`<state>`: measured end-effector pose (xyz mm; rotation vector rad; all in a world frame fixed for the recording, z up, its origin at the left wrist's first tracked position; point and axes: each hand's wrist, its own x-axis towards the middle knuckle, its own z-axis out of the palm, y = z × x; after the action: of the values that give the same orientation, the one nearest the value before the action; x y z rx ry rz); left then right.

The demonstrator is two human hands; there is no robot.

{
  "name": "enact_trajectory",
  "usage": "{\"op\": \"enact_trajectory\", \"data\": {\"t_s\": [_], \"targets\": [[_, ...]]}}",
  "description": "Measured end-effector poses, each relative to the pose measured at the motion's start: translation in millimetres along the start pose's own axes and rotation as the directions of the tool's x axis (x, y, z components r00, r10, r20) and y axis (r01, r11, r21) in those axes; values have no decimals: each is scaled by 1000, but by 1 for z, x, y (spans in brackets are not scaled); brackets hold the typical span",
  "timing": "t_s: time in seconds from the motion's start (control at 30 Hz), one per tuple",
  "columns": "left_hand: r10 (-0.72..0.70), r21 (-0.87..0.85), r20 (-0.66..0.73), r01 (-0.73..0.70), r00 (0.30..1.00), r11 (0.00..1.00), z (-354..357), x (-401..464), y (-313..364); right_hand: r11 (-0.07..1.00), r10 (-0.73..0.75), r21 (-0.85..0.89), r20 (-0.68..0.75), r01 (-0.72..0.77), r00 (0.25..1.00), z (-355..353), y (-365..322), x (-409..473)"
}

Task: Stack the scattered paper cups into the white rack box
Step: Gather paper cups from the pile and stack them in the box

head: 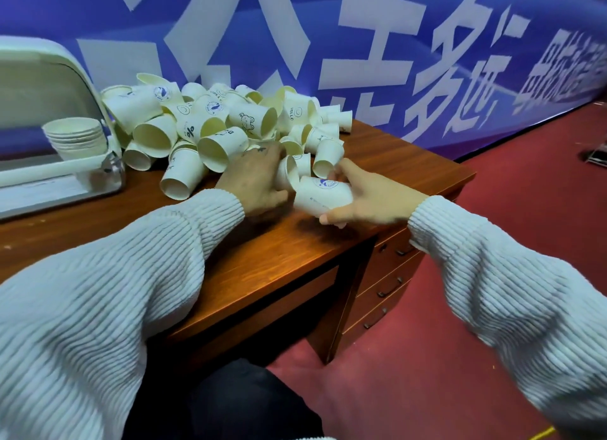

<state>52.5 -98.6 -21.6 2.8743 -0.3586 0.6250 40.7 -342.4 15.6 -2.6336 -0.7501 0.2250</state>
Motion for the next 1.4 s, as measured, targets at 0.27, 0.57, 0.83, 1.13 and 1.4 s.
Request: {"op": "enact_trajectory", "data": {"t_s": [0.27,0.57,0.83,1.13,1.4], "targets": [[-395,-415,-289,258,872,872,-85,-39,-61,966,-232,61,-220,251,948,-11,-65,47],[-580,-397,-462,428,671,812,-147,-123,-138,901,-387,93,-270,424,882,25,-178,121],[-790,-682,-455,410,410,606,-166,-157,-192,737,-674,-352,-323,577,665,35,-268,201],[-760,-583,-467,490,451,649,-153,-160,-213,612,-680,-538,14,579,733,44,-303,257],[-755,-551,-457,517,470,655,-143,-153,-213,646,-551,-461,270,608,790,89,-295,279]]}}
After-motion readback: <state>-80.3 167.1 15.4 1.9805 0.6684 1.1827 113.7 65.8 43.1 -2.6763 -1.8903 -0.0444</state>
